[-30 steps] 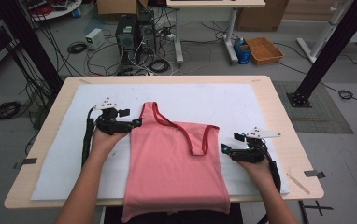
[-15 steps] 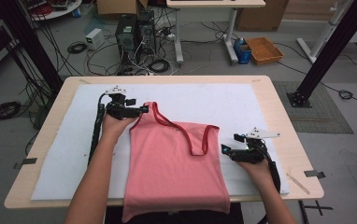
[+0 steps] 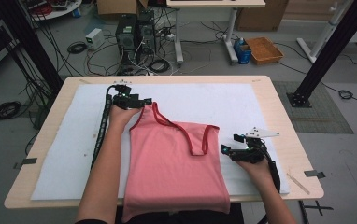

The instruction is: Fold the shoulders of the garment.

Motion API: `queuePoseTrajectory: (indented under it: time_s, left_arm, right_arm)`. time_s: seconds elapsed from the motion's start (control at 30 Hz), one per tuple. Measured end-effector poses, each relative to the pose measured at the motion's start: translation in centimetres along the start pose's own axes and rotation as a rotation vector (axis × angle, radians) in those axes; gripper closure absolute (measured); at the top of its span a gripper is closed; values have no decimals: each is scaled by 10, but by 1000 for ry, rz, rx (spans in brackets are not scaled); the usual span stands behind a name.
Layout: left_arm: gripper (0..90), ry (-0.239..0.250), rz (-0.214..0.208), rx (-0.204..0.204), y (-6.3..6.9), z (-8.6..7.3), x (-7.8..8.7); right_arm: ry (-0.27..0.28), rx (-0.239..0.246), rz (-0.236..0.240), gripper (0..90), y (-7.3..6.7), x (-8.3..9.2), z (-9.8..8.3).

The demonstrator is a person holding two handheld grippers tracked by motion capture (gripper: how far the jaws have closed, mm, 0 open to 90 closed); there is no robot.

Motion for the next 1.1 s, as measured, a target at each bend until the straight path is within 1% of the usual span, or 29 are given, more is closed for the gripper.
queuePoseTrajectory:
  time_s: [0.1,0.17,0.23,0.3,0.37,0.43,0.5,0.53,0.57,0.6,0.63,0.7,0.73,0.77,0.8,0.83,0.87,0.97,1.1]
  left_arm:
    - [176,-19,0,-4,0,1,-8]
    - [176,-14,-2,-1,0,3,-11]
    - [177,-26,5,-9,0,3,-14]
    - [179,-33,7,-3,-1,1,-17]
    - [180,-56,8,-20,-1,-1,-20]
    - [199,-73,15,-28,0,-4,-23]
    - [271,-103,17,-49,2,-9,-26]
    - [320,-126,29,-69,2,-12,-27]
    - [362,-144,49,-98,2,-15,-29]
    - [385,-155,62,-125,2,-17,-30]
    - [425,-174,66,-146,3,-20,-32]
    - [545,-174,102,-206,3,-21,-31]
    - [599,-171,108,-218,4,-21,-31]
    - [651,-168,103,-221,5,-22,-30]
    - [702,-166,84,-226,5,-22,-29]
    - [757,-159,74,-231,6,-22,-28]
    - [774,-153,73,-240,6,-22,-28]
    - [798,-137,63,-245,10,-19,-24]
    - [804,-85,33,-263,22,-6,-16]
  right_arm:
    - [1,-3,2,209,0,0,0]
    - [1,-3,2,209,0,0,0]
    - [0,-7,1,209,0,0,0]
    - [0,-3,2,209,0,0,0]
    - [0,0,2,209,0,0,0]
    - [-1,0,3,209,0,0,0]
    - [-2,-1,1,209,0,0,0]
    - [-3,-3,1,209,-1,0,0]
    - [-3,-3,0,209,-1,0,0]
    - [-3,2,-1,209,-1,0,0]
    - [-3,0,-1,209,-1,0,0]
    - [-4,3,-1,209,-1,0,0]
    - [-6,5,-1,209,-1,0,0]
    - [-7,4,-1,209,-1,0,-1]
    - [-9,5,-1,209,-1,0,-1]
    - [-11,5,0,209,-1,-1,-1]
    - [-9,9,1,209,-1,-1,-1]
    - [-10,14,-1,209,-2,-1,-1]
    - [-9,8,3,209,-1,-1,-1]
Point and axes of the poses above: each handheld gripper's, and its own axes: x roughly backward along the jaws, z roughly out of its top, y roughly to its right, the point moved 6 cm from there along -x, roughly forward along the jaws, and after that the axes turned 12 degrees about y, right-handed, at the moved point
